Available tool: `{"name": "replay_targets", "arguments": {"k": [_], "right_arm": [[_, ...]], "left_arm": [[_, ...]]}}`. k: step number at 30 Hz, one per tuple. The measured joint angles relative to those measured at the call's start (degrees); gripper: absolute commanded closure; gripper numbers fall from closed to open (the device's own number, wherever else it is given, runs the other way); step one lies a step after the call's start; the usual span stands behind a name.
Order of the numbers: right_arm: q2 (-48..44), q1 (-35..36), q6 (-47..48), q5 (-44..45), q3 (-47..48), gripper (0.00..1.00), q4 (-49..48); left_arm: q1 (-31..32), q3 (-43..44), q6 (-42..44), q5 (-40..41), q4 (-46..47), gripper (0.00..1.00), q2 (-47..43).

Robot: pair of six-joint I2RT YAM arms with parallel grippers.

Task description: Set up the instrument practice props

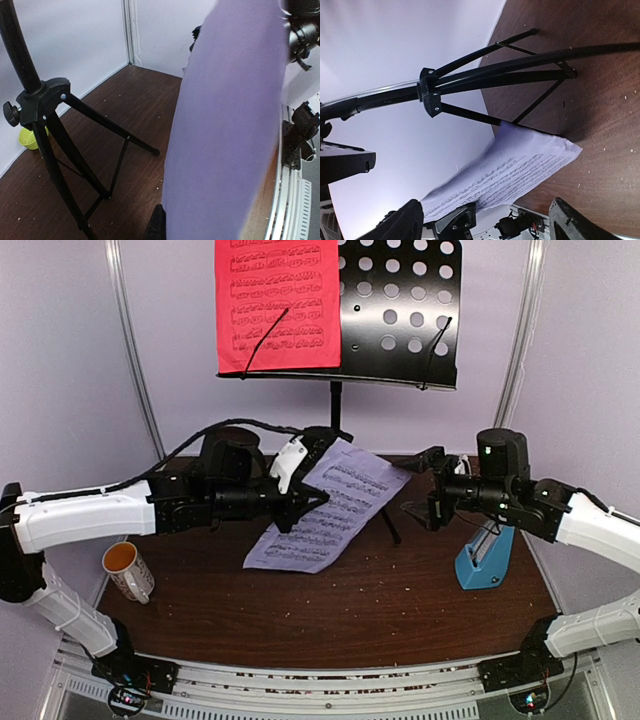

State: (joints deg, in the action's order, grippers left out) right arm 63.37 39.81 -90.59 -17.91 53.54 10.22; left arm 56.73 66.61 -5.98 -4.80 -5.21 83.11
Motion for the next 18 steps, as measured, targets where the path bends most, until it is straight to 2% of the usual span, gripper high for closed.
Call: {"name": "replay_targets", "arguments": {"k": [7, 15, 18], "right_arm": [[-0.59, -1.57, 13.18, -0.35, -0.9, 0.1, -4.11], [-2.82, -1.84, 30.23, -0.44, -0.7, 0.08, -2.82], [-5.27, -1.88, 36.79, -1.57, -1.68, 0.04, -3.89]], "left_arm": [[-1.05, -1.95, -3.65, -9.01, 2.23, 1.0, -1.79], [-2.75, -3.58, -6.21, -13.97, 3.06, 1.0, -4.31], [-2.93, -3.61, -6.36, -15.26, 3.28, 1.0, -5.75]]}}
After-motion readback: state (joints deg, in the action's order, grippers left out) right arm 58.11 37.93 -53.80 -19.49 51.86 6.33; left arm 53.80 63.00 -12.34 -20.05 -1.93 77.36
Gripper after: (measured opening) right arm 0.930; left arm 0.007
